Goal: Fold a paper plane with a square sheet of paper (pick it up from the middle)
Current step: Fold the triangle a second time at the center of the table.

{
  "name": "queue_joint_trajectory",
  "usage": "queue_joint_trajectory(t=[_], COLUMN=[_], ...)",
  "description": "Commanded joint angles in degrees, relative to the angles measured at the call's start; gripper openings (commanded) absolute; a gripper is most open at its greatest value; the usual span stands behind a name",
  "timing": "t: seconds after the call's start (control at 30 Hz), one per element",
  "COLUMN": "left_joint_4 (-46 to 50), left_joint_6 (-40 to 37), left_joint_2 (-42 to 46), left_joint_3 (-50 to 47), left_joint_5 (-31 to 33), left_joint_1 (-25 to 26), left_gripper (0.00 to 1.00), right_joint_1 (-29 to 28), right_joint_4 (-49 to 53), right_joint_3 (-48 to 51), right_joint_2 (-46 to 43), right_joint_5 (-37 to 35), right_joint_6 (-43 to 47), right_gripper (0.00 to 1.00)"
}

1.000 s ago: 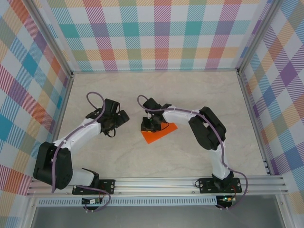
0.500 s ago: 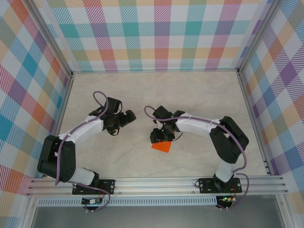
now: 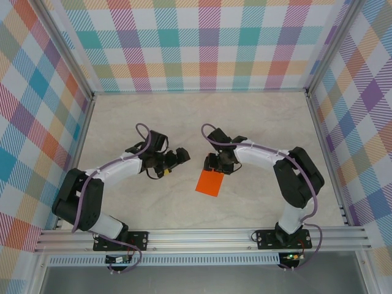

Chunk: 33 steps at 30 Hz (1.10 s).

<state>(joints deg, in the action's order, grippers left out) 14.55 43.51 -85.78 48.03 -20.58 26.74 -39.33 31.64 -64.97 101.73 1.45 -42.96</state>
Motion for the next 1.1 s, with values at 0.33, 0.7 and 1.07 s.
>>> queue_joint_trajectory(t=[0.33,0.7,1.07], left_joint_4=[-5.98,-8.48,-8.39], left_joint_6=[7.16,12.21,12.76], left_joint_2=[-3.07,-4.63,-8.46], left_joint_3=[-3.11,-5.2,-2.85], left_joint_5=[-5.82,-6.18,-4.81], left_joint_1=[6.68,11.55,12.83], left_gripper=[0.89,0.63,0.52], right_joint_1=[3.44,6.84,8.73], right_joint_4=[-4.61,-9.22,-10.98], right_joint_3=[-1.83,2.51,5.03], right_joint_2=[7.72,7.86,7.09], right_joint_5=[1.97,7.69,10.21], right_joint_6=[-0.32,-1.11,-0.9], right_gripper=[0.54,0.51,0.48])
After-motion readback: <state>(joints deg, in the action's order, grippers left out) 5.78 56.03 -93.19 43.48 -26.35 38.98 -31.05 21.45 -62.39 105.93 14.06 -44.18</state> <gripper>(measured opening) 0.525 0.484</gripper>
